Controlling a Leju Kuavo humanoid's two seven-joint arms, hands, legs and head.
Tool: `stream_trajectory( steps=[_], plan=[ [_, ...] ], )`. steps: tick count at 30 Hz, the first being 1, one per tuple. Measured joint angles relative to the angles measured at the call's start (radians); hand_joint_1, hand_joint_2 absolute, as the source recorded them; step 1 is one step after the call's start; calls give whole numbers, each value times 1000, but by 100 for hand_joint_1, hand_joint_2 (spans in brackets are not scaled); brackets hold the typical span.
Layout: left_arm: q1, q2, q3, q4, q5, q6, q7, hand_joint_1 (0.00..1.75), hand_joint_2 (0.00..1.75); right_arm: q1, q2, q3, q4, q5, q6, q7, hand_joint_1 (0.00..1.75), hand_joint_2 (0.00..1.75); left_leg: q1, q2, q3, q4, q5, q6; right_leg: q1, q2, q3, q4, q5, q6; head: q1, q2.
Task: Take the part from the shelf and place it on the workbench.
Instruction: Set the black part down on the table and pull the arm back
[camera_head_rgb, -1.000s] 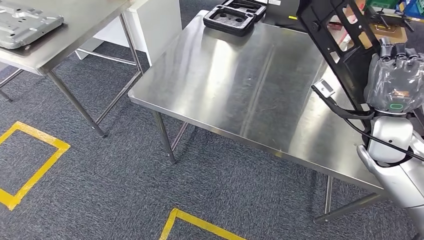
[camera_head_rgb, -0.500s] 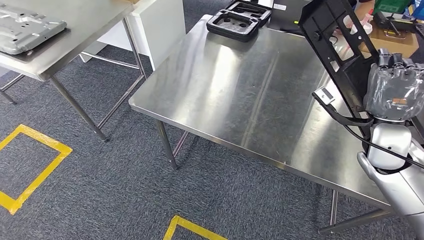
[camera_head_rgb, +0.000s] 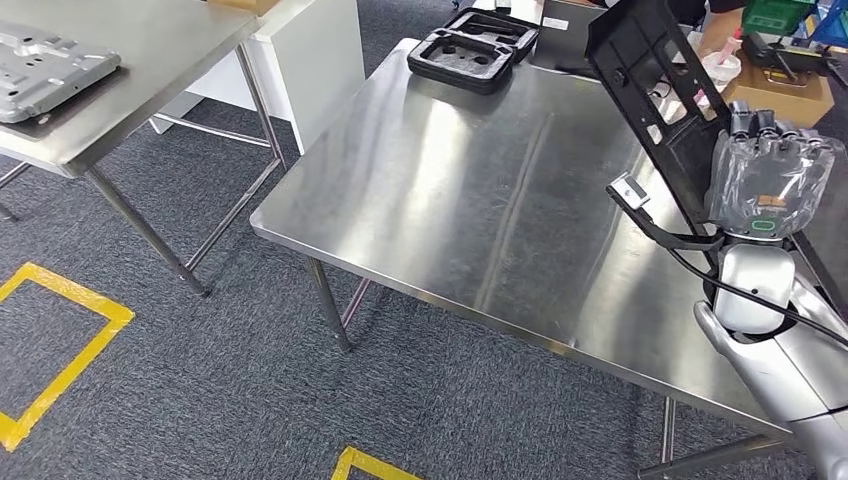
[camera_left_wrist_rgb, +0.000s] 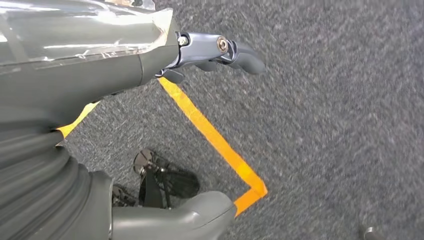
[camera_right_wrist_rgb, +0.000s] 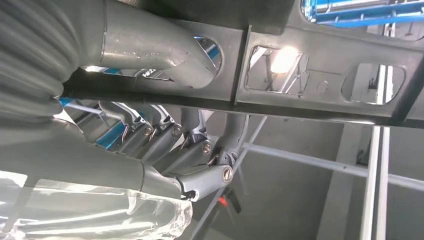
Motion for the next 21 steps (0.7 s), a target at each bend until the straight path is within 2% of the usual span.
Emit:
stream_trajectory(
  steps=[2, 3, 5, 6, 7, 8, 10, 11, 12, 14, 16, 21],
  plan=[
    [0, 0, 0, 0, 1, 0, 0, 0, 175, -3, 5, 1, 17, 0, -4, 0, 175, 175, 2, 0, 16, -13, 8, 11, 0, -2, -12, 38, -23, 5, 2, 0],
    [-1, 0, 0, 0, 1, 0, 0, 0, 175, -4, 8, 2, 28, 0, -7, 0, 175, 175, 4, 0, 24, -19, 8, 15, -1, -3, -37, 89, -45, 4, 4, 0],
    [-1, 1, 0, 0, 1, 1, -2, 0, 175, -3, 16, 10, 60, 0, -14, 0, 175, 175, 3, -1, 29, -20, 3, 19, -3, -4, -120, 231, -90, 2, 8, 0],
    [-1, 1, 0, 0, 1, 1, -2, 0, 175, 2, 21, 15, 79, 0, -15, 0, 175, 175, 2, -2, 30, -19, -1, 20, -3, -4, -156, 282, -99, 6, 9, 0],
    [-1, 1, -1, 0, 1, 0, -3, 0, 175, 7, 27, 19, 98, 0, -16, 0, 175, 175, 2, -4, 32, -18, -4, 19, -4, -4, -174, 294, -91, 13, 9, 0],
    [0, 1, -1, 0, 1, -1, -4, 0, 175, 11, 33, 23, 116, 0, -18, 0, 175, 175, 2, -7, 35, -17, -8, 18, -4, -4, -172, 266, -67, 21, 9, 0],
    [0, 2, -4, 0, 1, -3, -12, 0, 175, 12, 45, 26, 157, 0, -24, 0, 175, 175, 1, -11, 43, -14, -17, 12, -7, -6, -119, 124, 8, 37, 10, 0],
    [0, 3, -7, 0, 0, -3, -19, 0, 175, 9, 55, 27, 184, 0, -28, 0, 175, 175, -1, -12, 45, -12, -23, 7, -6, -6, -91, 61, 37, 37, 10, 0],
    [0, 5, -9, 0, -1, -3, -29, 0, 175, 7, 67, 28, 217, 0, -32, -1, 175, 175, -4, -13, 46, -9, -29, 5, -8, -6, -72, 18, 57, 32, 10, 0],
    [0, 9, -14, 0, -5, -3, -51, 0, 175, 3, 98, 31, 289, 0, -35, -6, 175, 175, -7, -13, 47, -5, -37, 15, -8, -4, -61, 1, 67, 20, 9, 0],
    [0, 11, -20, 1, -6, -7, -73, 0, 175, -3, 132, 27, 366, 0, -36, -17, 175, 175, -6, -12, 48, -6, -36, 27, -7, -3, -62, 1, 67, 17, 9, 0],
    [0, 20, -34, 1, -9, -27, -97, 0, 175, -27, 204, 11, 533, 0, -32, -35, 175, 175, -5, -11, 53, -16, -34, 23, -4, -2, -63, 2, 65, 12, 8, 0]
  ],
)
